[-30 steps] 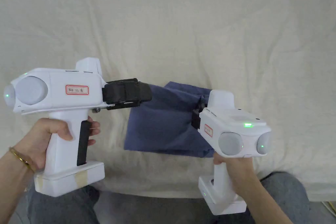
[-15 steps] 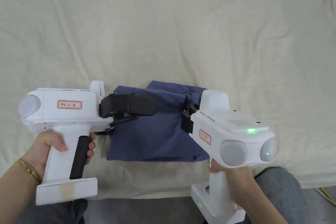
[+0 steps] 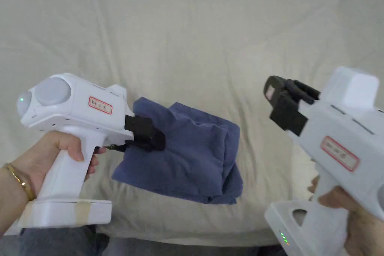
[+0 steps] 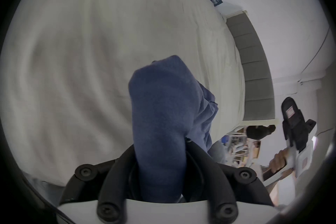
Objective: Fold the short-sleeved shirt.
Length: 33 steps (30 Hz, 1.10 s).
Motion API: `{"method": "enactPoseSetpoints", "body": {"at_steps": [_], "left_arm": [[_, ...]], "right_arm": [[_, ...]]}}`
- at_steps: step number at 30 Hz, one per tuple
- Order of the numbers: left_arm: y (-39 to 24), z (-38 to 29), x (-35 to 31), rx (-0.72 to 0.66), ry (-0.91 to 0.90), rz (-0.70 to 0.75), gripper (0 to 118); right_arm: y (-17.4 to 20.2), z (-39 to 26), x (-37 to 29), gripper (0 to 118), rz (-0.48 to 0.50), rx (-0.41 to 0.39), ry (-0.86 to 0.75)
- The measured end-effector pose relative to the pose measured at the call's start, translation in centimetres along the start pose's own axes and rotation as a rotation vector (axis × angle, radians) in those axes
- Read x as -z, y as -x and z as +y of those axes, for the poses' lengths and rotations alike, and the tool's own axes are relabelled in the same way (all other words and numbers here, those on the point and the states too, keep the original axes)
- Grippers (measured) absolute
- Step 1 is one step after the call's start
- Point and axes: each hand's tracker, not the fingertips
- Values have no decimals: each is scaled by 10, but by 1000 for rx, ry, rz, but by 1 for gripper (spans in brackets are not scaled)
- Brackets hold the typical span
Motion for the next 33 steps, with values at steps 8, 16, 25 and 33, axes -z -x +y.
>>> {"method": "enactPoseSetpoints", "body": {"at_steps": [8, 16, 25, 33], "left_arm": [[135, 48, -164, -44, -113, 488, 22], [290, 104, -273, -218, -176, 1014, 30], [311, 89, -288, -68, -363, 1328, 78], [144, 54, -303, 91, -972, 1154, 2]], "right_arm": [[13, 17, -12, 1, -51, -87, -23], [41, 8, 27, 1, -98, -83, 73], [56, 1, 58, 1, -80, -119, 122], [41, 25, 25, 1, -41, -111, 15]]}}
